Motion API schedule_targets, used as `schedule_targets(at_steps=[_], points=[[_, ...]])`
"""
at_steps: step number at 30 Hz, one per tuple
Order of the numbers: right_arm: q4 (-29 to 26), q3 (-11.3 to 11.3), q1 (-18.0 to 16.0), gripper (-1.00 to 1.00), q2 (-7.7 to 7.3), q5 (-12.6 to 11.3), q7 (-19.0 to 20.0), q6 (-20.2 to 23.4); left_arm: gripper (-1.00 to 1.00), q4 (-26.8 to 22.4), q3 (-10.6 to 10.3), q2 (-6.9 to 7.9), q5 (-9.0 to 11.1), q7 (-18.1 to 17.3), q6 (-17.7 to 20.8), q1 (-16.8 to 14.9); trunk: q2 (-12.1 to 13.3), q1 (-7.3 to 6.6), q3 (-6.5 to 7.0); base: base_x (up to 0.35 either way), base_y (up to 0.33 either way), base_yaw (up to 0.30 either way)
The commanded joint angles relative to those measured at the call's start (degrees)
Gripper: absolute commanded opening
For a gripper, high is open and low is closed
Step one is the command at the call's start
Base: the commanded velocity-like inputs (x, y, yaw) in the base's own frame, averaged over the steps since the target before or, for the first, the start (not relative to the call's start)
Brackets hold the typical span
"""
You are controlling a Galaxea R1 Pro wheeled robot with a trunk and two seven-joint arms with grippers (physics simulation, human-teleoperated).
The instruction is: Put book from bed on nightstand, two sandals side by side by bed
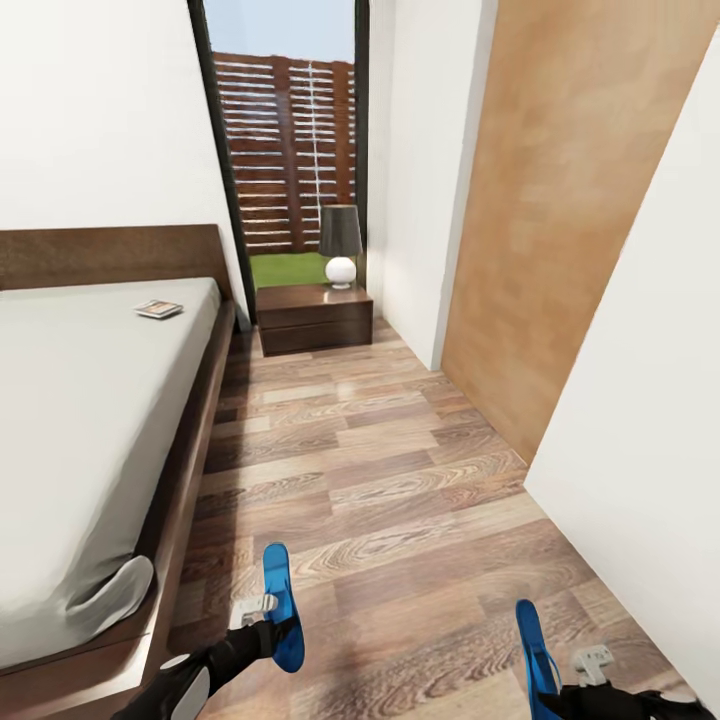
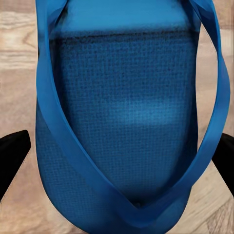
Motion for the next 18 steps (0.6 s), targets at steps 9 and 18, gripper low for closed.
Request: schedule_targets(at_steps=[9,18], points=[[0.18,0.17,-0.03,-1.00,0.05,-0.18,0.15,0.55,-1.00,0.06,0.18,-0.01,0.19,-0.21,0.15,0.00,2.45,-1.42,1.70,0.000,0.000,0.000],[0.17,0.17,-0.03,-1.00,0.03,-0.24,0.15,0.55,-1.00,0.06,0.18,-0.01,0.17,-0.28,0.19,0.01,6.06,-3.39,3.31,0.000,0.000,0.000]])
